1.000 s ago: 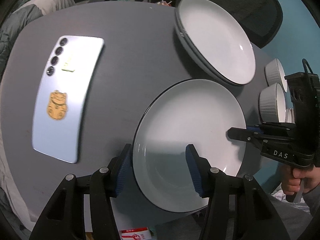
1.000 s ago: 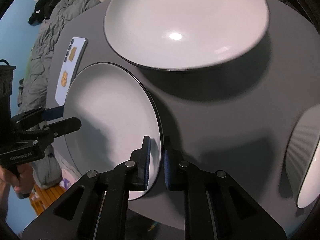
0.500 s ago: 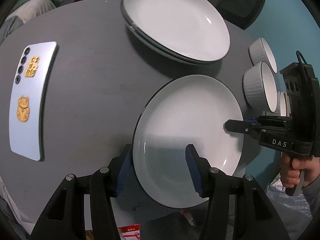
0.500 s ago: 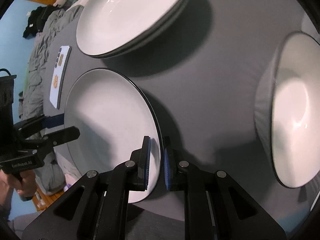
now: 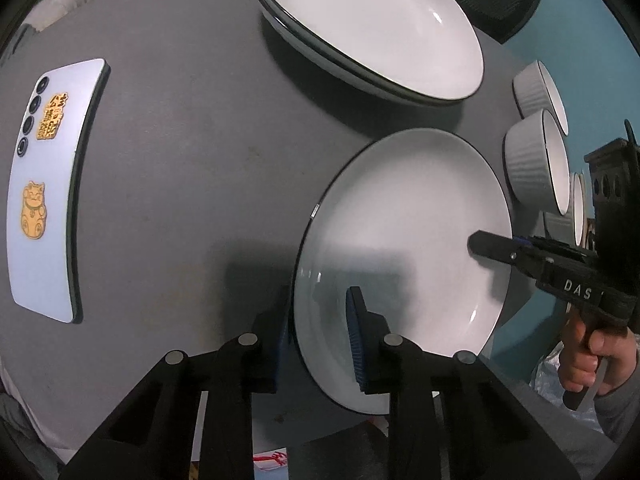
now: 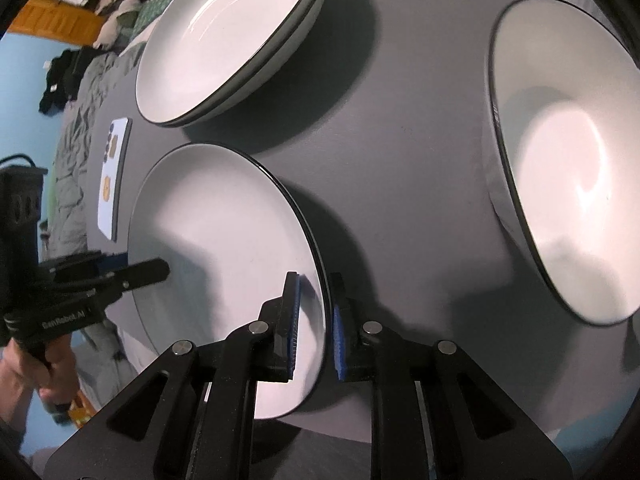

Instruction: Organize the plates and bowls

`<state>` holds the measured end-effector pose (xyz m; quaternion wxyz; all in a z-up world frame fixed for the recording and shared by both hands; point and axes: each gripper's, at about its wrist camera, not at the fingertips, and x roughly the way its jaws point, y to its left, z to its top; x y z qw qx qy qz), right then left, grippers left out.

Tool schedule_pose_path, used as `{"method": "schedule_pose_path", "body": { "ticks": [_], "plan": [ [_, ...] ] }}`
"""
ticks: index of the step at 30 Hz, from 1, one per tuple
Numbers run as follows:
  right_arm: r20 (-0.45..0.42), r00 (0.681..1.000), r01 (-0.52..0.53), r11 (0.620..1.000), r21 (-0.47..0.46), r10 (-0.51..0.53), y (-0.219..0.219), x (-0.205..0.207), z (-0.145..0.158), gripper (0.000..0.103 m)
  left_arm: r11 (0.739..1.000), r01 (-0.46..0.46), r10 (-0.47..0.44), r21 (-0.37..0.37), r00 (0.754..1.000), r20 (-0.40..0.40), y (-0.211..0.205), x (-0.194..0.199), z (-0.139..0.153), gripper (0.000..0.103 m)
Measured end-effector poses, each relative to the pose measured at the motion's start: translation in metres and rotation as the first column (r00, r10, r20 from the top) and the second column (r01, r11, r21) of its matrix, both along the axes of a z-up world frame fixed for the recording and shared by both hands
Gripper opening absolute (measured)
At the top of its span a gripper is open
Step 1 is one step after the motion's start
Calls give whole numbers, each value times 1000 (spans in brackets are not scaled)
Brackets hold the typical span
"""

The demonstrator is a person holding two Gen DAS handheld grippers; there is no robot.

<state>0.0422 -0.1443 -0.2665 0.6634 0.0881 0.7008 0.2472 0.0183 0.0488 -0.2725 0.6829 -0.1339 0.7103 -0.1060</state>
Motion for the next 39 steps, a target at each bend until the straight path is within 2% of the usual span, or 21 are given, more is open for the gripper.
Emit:
{"method": "schedule_pose_path", "body": {
  "ticks": [5,11,19,25,32,39],
  "plan": [
    [2,999,45,999,13,-45,-6,-3,0,16,1000,4,-4,14,1000,8,-4,3,-2,25],
    [13,999,48,999,4,-48,-9,-5,1,15,1000,-4,3,26,1000,19,-3,-8,-1,22],
    [-2,1000,-2,1000,-16,2,-3,-9,4,14,999,-34,34,38,999,-5,0,-13,3,21],
    [-32,999,-18,1000,-11,18,-4,-12,13,14,998,-50,50,40,999,-21,1,-19,18,21],
    [-15,1000,-25,1000,-5,25,2,-3,40,14,997,-65,64,44,998,25,7,-9,49,21],
    [12,999,-34,999,0,34,7,21,60,13,998,-53,49,46,995,89,16,19,73,21]
  ]
}}
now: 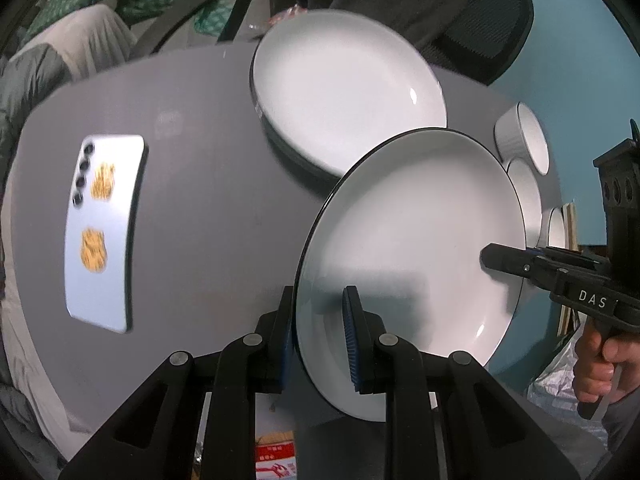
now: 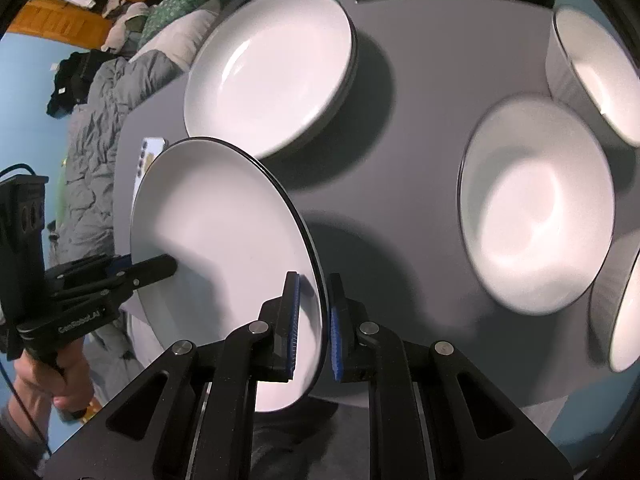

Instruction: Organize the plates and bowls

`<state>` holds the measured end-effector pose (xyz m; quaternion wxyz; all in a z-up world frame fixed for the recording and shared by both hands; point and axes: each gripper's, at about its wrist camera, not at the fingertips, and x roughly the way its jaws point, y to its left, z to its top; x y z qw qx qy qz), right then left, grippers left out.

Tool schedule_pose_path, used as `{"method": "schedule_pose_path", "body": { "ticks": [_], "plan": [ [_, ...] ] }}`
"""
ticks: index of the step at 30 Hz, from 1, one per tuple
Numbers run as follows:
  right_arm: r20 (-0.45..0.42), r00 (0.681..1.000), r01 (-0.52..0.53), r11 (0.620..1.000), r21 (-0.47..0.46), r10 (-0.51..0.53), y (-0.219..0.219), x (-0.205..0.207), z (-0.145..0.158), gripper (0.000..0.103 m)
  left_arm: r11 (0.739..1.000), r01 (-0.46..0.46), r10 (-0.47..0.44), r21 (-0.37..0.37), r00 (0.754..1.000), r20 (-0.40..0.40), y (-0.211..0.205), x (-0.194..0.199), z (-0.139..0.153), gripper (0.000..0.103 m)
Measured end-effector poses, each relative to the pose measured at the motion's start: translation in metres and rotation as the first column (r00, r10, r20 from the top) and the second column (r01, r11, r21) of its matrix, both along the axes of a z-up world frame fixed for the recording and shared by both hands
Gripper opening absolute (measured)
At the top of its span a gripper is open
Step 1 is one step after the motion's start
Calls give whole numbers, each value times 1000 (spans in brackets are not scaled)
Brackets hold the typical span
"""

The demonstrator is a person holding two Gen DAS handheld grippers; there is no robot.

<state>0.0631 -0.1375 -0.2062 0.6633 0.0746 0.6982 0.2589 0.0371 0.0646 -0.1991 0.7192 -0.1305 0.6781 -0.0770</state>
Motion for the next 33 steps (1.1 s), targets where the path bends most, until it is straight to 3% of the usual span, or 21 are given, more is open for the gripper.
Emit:
{"method": "schedule_pose_path", "body": {
  "ticks": [9,24,33],
  "plan": [
    [19,1000,-2,1000,7,2,17,42,6,14,1000,-17,16,26,999,31,12,41,9,22],
    [8,999,-43,999,-7,43,52,103,-11,14,994,-70,70,86,998,2,22,106,-19,25],
    [-34,998,-52,999,-12,51,56,129,-26,14,990,-71,75,120,997,-25,22,121,-29,25]
  ]
}}
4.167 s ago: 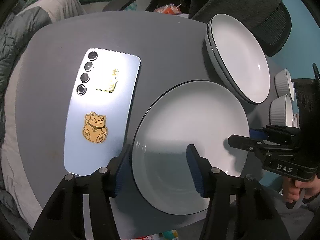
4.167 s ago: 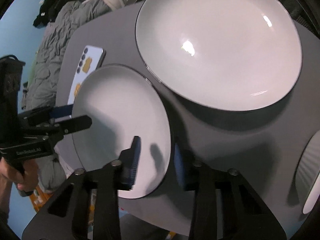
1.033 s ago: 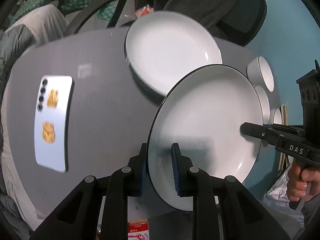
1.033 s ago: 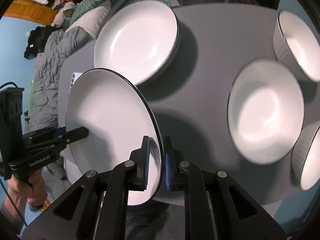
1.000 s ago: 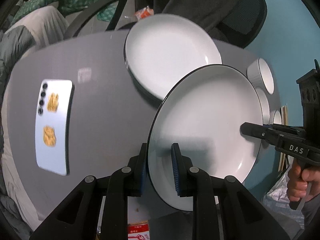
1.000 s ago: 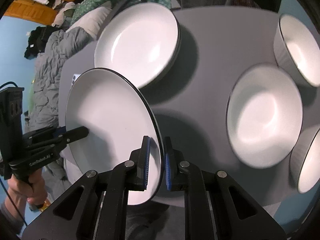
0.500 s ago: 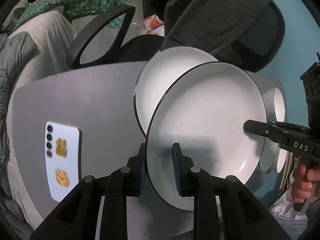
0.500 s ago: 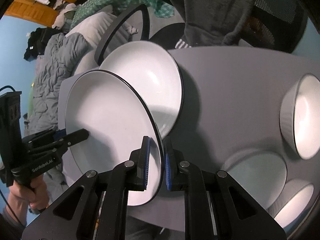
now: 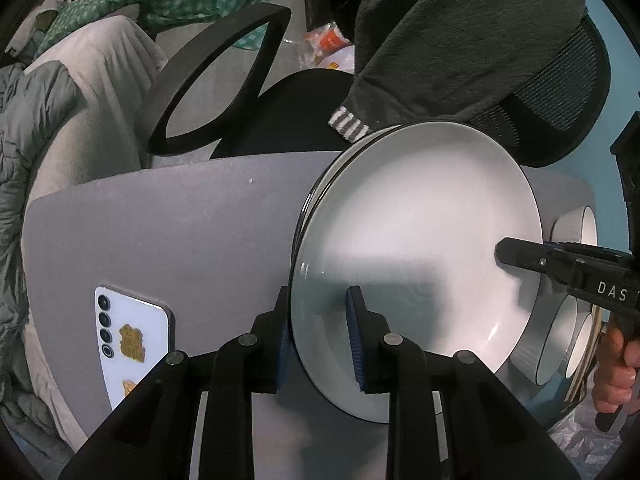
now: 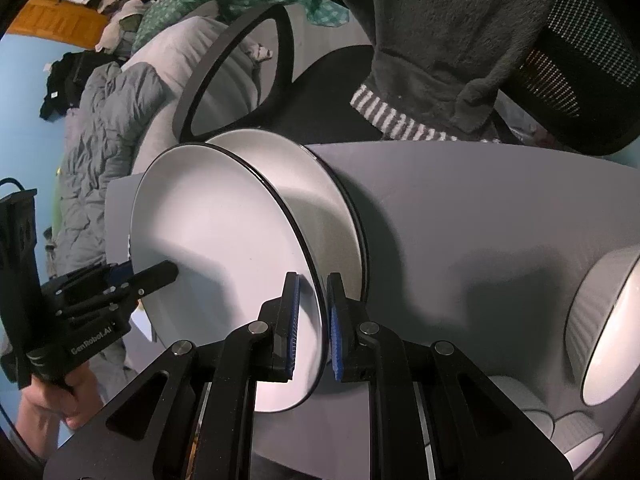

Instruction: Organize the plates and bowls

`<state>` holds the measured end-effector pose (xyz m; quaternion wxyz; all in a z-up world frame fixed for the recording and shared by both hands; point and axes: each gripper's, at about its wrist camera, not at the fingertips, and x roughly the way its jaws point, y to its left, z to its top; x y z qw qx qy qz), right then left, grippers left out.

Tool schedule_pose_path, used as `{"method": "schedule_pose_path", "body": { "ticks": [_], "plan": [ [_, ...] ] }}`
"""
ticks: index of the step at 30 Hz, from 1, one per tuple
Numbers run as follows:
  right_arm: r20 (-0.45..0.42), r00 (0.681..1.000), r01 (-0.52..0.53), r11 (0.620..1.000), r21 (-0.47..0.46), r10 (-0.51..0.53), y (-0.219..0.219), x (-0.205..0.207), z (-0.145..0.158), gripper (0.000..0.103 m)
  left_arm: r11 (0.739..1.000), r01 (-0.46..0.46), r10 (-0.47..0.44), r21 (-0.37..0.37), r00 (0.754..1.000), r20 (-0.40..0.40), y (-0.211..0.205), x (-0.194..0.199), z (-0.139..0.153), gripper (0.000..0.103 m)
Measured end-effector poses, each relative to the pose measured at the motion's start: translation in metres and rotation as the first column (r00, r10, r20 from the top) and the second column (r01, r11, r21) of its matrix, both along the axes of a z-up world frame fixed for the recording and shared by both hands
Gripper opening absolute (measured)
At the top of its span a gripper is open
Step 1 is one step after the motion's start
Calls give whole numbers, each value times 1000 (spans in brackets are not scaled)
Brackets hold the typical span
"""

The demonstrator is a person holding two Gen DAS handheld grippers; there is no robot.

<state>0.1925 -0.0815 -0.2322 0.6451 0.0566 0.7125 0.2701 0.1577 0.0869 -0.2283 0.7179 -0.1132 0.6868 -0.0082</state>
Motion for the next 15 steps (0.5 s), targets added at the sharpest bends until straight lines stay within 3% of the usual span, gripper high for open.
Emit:
{"method": "schedule_pose_path", "body": {
  "ticks": [15],
  "plan": [
    [-19,1000,-8,999,-40,7,6,12,-8,14,998,37,-37,59,999,-12,-10,7,-7,25]
  ]
}}
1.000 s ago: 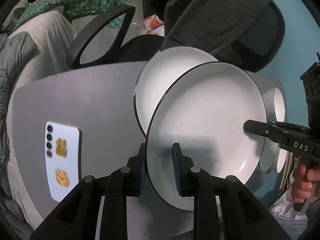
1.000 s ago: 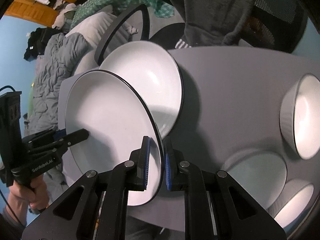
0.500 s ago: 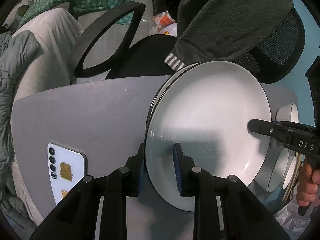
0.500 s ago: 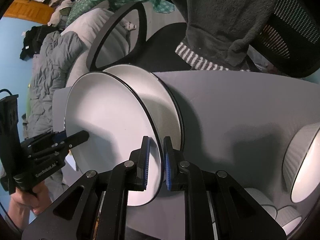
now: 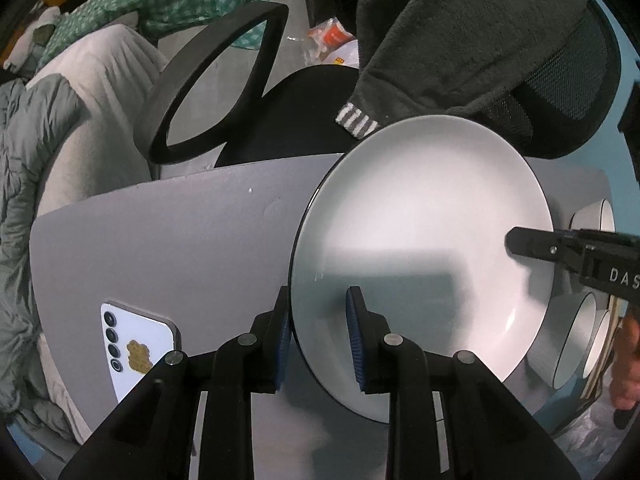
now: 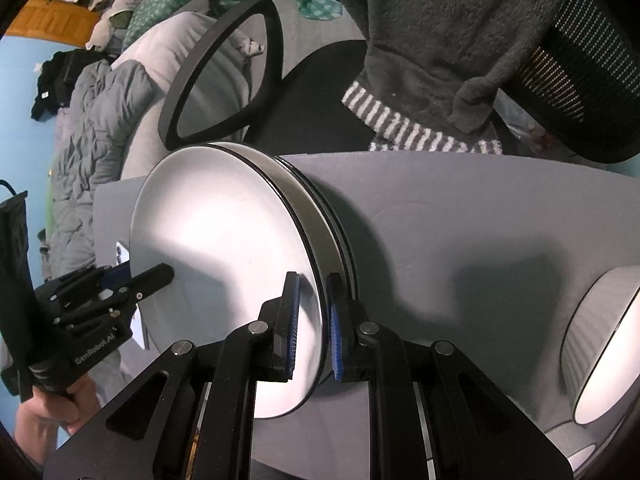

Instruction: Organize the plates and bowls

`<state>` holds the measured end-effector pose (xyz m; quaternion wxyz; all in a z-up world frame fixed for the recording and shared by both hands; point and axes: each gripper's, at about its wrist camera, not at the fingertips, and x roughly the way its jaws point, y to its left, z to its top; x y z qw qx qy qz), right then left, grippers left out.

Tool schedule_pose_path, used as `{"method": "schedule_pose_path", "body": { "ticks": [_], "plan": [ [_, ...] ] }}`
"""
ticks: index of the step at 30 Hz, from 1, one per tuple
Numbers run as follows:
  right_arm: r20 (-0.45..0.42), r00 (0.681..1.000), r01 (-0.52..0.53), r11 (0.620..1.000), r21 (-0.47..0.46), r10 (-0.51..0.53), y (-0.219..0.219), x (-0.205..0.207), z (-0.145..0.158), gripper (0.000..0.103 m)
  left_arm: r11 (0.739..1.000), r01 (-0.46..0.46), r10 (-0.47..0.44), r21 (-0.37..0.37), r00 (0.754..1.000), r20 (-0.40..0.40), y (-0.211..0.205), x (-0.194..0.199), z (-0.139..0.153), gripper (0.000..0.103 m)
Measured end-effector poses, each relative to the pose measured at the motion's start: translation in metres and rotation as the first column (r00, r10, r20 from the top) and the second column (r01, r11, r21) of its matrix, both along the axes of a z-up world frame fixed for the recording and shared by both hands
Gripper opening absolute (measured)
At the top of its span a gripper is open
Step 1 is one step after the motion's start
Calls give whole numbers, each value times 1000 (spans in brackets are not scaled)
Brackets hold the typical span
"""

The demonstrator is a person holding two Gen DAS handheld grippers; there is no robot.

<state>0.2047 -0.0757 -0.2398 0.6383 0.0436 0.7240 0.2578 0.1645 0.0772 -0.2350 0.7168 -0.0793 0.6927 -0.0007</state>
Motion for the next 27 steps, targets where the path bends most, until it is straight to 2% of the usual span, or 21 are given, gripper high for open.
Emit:
{"method": "schedule_pose_path", "body": {
  "ticks": [7,9,16,22,26,27],
  "plan": [
    [-6,1000,-17,1000,-22,17,5,2,1,19,1000,8,-8,-11,1000,11,2,-3,1,26],
    [-10,1000,-18,1000,-16,18,6,2,2,27,1000,13,-13,-9,1000,14,1,-4,2,26],
    [4,1000,-16,998,-59,16,11,-2,7,30,1000,27,-26,-7,998,49,-1,-12,11,34],
    [32,999,-5,995,-98,8,15,-9,13,37,1000,4,-3,-22,998,70,3,-20,21,38],
    [42,999,11,993,-114,-7,15,-13,15,39,999,-18,22,-39,995,99,5,-27,31,51],
    [42,999,19,993,-114,-14,14,-14,16,39,999,-20,25,-41,994,107,5,-28,34,51]
  ]
}}
